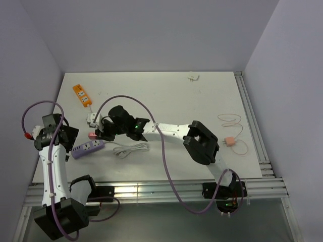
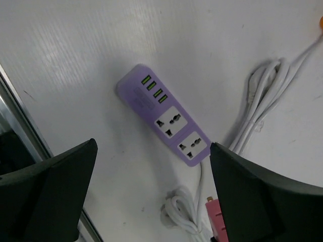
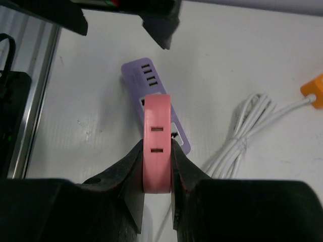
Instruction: Insert the plug
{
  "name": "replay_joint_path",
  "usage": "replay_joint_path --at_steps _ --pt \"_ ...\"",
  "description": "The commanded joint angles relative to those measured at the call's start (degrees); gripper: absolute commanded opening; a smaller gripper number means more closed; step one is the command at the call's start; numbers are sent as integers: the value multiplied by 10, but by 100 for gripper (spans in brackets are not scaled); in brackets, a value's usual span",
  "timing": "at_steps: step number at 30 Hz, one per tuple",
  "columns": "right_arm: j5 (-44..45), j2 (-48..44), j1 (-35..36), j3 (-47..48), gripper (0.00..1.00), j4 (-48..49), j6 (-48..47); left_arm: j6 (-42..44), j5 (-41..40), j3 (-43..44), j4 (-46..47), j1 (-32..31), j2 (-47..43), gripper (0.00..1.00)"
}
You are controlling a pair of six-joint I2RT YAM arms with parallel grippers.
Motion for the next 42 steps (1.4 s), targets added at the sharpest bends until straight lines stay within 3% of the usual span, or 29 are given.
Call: replay_joint_path --at_steps 1,6,13,22,31,42 --pt "68 -69 -14 -79 0 118 71 10 85 -30 14 2 -18 99" --pt "43 -140 -68 -193 0 235 156 -31 104 -72 -3 0 7 100" --pt "32 -188 -84 -236 0 254 144 -136 110 -112 23 0 28 100" --pt "22 -179 -84 -230 0 249 144 -255 109 -100 57 0 93 99" --pt "15 -171 -83 -220 0 238 139 -296 106 -72 83 10 180 99" --pt "2 -142 -72 -184 0 203 129 -273 98 -77 100 21 216 97"
